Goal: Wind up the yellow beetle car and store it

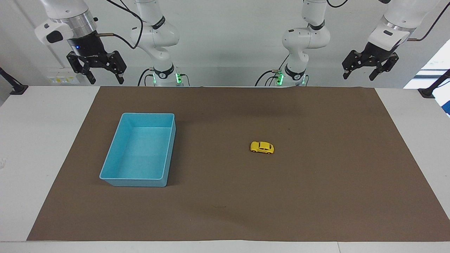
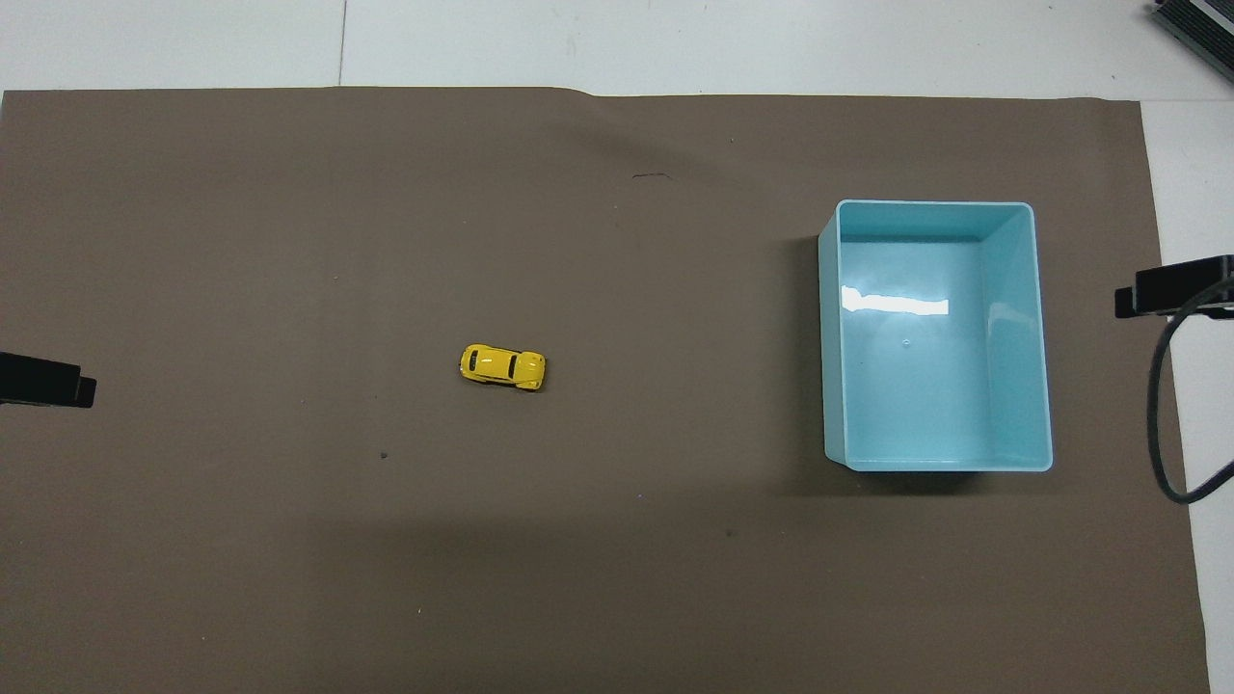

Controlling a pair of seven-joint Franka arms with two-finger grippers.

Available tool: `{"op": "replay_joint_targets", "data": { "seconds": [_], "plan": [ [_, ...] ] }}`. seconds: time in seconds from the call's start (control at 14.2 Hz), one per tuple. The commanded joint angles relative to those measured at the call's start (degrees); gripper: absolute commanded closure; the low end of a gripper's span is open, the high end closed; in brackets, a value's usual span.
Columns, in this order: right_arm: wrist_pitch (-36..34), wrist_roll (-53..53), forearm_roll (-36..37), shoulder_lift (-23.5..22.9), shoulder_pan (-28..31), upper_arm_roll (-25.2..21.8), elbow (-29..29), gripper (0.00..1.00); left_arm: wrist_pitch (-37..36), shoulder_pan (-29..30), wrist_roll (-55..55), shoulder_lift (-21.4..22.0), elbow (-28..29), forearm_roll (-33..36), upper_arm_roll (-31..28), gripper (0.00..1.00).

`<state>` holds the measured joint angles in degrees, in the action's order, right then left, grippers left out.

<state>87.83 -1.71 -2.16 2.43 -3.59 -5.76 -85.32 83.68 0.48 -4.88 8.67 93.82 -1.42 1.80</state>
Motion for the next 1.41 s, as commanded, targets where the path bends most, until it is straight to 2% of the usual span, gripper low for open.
{"op": "replay_joint_targets", "data": {
  "seconds": [0.0, 1.34],
  "plan": [
    [-0.47, 1.45, -0.91, 0.91, 0.42, 0.04, -0.73, 0.00, -0.19, -0.05, -0.48, 1.43, 1.71, -0.43, -0.13, 0.00],
    [-0.47, 1.36, -0.91, 0.90, 0.42, 0.04, -0.73, 0.00, 1.31, 0.22, 0.05, 1.17, 1.46, -0.43, -0.13, 0.00]
  ]
}}
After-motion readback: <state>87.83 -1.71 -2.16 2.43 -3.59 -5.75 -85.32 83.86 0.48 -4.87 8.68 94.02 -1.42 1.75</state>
